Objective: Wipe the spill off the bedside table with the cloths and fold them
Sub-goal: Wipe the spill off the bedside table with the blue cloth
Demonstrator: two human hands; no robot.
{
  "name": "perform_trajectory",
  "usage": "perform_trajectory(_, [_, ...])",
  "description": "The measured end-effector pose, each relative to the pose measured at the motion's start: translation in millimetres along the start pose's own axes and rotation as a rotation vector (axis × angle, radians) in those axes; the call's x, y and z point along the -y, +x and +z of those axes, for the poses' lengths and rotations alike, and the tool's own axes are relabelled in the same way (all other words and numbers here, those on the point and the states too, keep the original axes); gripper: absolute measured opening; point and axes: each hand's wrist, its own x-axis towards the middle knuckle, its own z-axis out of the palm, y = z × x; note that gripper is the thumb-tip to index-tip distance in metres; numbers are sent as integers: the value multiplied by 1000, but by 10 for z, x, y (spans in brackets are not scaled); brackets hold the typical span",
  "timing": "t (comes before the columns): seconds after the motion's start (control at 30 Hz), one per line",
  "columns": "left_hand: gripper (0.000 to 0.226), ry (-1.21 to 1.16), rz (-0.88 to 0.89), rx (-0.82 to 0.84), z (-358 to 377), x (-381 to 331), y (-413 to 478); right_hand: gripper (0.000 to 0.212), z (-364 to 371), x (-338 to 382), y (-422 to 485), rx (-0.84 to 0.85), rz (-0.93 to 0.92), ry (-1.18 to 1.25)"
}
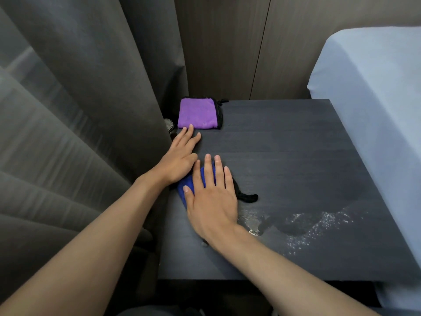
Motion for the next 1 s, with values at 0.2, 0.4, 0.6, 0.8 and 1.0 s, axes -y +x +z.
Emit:
perform_trajectory(0.2, [59,70,81,52,-38,75,0,70,-62,-116,-96,50,-225,-67])
perform_trajectory(0.4, [58,272,236,-49,1,89,-57,62,-293,-393,-152,226,-469,-5])
perform_trajectory(0.6, [61,282,109,-81,78,54,-54,61,-482,-231,-98,54,-87,320])
perform_trajectory(0.8, [60,292,76,-87,89,39,-64,74,-128,326,-202,129,352,156])
perform_trajectory(1.0, [60,280,89,-98,92,67,-50,68,-22,136,-326,36,50,44])
